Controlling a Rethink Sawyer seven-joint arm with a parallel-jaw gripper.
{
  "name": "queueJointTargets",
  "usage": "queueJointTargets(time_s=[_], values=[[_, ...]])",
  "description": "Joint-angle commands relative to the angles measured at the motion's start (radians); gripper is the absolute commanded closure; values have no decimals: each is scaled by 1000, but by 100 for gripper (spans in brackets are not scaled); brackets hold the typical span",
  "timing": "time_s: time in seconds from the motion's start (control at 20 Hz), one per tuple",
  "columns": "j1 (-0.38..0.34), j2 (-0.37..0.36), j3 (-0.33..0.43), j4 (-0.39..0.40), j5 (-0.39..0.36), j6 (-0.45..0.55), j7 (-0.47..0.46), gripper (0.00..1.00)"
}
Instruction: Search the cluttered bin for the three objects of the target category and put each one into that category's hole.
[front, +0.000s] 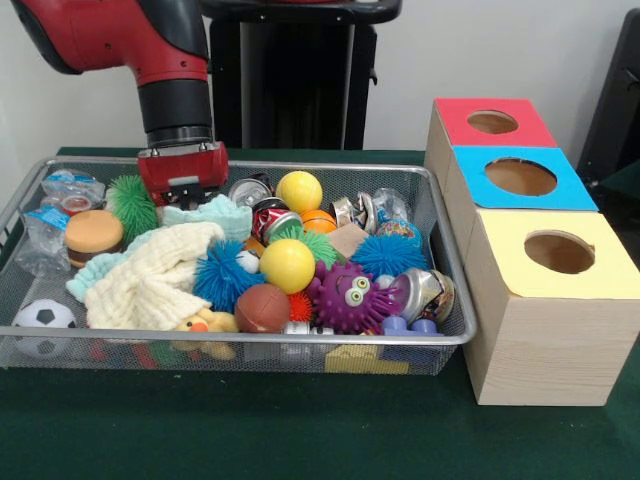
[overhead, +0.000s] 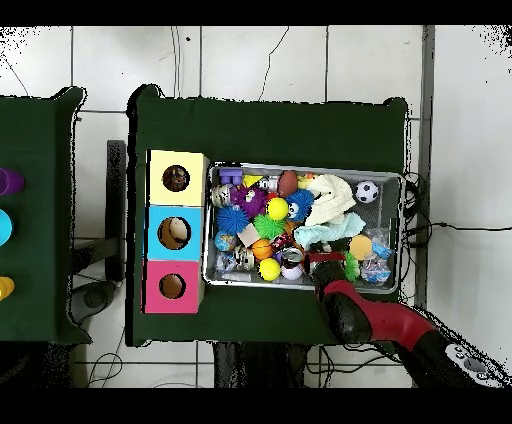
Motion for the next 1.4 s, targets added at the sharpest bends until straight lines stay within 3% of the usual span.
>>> queueJointTargets(time_s=[0.05, 0.65, 1.4], values=[[14, 31, -25, 126, 3, 66, 181, 100], [4, 40, -30, 139, 2, 48, 182, 100], [40, 15, -65, 198, 53, -7, 201, 100]])
